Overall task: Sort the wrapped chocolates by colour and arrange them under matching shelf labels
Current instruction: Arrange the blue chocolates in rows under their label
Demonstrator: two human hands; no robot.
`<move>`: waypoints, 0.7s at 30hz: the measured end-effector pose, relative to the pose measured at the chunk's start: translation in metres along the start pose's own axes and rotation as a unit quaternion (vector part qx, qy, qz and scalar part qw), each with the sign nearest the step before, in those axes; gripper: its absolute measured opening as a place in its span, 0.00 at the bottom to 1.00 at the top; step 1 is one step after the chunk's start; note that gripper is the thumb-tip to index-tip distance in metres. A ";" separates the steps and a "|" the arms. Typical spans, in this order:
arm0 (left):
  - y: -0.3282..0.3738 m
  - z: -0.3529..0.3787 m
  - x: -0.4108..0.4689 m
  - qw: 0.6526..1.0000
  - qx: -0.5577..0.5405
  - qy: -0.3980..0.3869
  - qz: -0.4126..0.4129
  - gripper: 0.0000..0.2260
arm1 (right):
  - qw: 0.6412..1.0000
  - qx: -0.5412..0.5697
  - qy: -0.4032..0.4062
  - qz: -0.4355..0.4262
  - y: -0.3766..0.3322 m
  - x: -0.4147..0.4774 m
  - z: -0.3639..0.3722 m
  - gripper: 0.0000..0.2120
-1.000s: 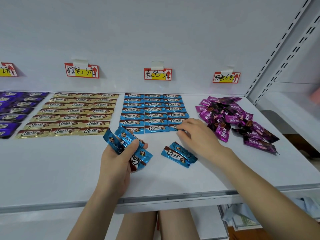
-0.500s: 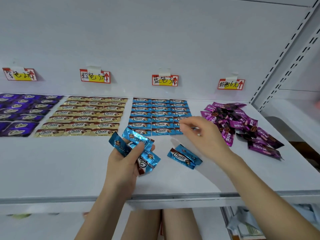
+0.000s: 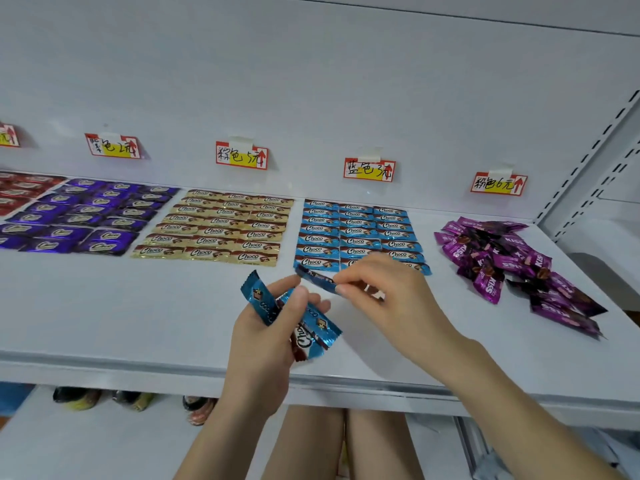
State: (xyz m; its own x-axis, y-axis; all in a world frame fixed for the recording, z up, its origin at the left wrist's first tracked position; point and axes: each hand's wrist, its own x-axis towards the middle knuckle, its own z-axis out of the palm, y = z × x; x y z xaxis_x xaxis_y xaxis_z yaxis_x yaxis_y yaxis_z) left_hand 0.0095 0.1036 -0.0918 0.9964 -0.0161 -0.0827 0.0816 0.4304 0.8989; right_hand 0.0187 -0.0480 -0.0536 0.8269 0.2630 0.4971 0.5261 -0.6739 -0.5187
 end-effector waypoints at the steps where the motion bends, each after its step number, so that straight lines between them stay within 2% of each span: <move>1: 0.003 -0.002 0.001 1.000 -0.010 0.002 -0.003 0.15 | 0.998 -0.046 -0.010 -0.047 0.000 -0.001 0.002 0.04; 3: 0.007 -0.004 0.002 0.999 -0.032 0.017 -0.015 0.11 | 0.986 -0.115 -0.027 -0.120 -0.001 -0.003 0.008 0.05; 6: 0.008 -0.010 0.006 0.997 -0.039 0.060 -0.032 0.08 | 0.986 -0.106 -0.028 -0.123 0.000 -0.005 0.014 0.06; 9: 0.009 -0.013 0.007 0.996 -0.039 0.080 -0.026 0.08 | 1.000 0.013 -0.006 0.018 0.000 -0.004 0.017 0.05; 12: 0.008 -0.014 0.006 0.996 -0.040 0.080 -0.016 0.09 | 0.978 0.125 -0.029 0.164 0.000 -0.004 0.020 0.11; 17: 0.006 -0.015 0.007 0.997 -0.020 0.069 -0.005 0.09 | 0.909 0.320 -0.005 0.265 -0.001 0.001 0.023 0.12; 21: 0.002 -0.014 0.005 0.999 0.011 0.041 0.010 0.10 | 0.801 0.476 0.045 0.360 -0.003 0.005 0.034 0.05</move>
State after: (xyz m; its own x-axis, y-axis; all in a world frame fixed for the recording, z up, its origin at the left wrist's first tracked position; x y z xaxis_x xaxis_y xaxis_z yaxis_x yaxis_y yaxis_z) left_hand 0.0146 0.1170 -0.0964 0.9929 0.0664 -0.0983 0.0627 0.4092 0.9103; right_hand 0.0288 -0.0211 -0.0735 0.9888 -0.0377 -0.1443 -0.1330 0.2156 -0.9674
